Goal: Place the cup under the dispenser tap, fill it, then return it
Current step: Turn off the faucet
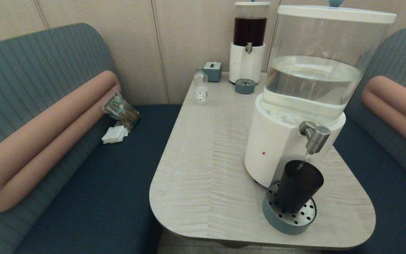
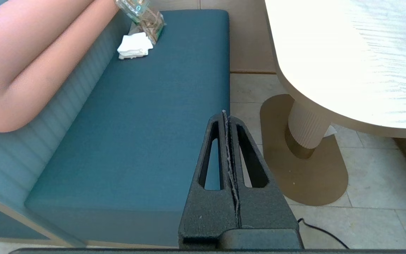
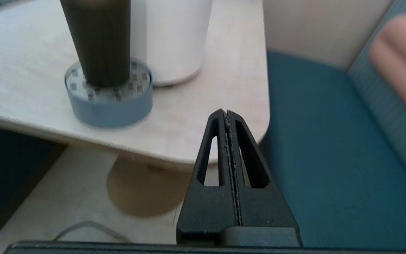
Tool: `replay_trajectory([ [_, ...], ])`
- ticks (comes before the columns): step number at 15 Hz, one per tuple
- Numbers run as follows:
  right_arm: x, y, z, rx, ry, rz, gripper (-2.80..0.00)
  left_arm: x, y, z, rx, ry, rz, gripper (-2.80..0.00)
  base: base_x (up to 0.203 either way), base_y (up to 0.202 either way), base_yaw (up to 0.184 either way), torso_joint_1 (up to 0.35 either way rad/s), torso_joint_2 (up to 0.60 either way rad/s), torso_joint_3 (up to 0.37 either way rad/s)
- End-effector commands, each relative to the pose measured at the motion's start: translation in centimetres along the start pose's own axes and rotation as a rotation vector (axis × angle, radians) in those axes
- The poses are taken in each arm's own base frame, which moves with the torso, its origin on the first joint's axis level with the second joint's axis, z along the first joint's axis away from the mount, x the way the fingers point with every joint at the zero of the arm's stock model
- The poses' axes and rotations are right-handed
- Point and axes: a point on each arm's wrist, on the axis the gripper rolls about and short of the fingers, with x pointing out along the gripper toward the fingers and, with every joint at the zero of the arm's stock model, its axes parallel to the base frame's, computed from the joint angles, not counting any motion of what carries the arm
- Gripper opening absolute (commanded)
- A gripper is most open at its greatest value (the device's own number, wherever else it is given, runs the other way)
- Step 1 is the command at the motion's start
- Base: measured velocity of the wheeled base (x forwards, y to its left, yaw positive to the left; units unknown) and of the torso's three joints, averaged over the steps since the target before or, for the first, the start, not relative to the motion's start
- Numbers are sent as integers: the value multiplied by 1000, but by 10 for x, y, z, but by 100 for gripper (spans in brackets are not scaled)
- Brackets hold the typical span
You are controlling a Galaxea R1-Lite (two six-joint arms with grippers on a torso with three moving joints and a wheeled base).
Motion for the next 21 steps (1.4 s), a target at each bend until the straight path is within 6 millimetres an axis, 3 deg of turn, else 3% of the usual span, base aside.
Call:
replay_trajectory([
  [1,0,0,-3,0,27,3,-280,0,0,0,-1,3,0,-280,0,0,0,0,0,0],
  [4,-1,1,-11,11,99,11,-280,0,0,0,-1,3,0,-280,0,0,0,0,0,0],
  [21,-1,1,-10,31,97,10,-280,0,0,0,2,12,1,-280,0,0,0,0,0,0],
])
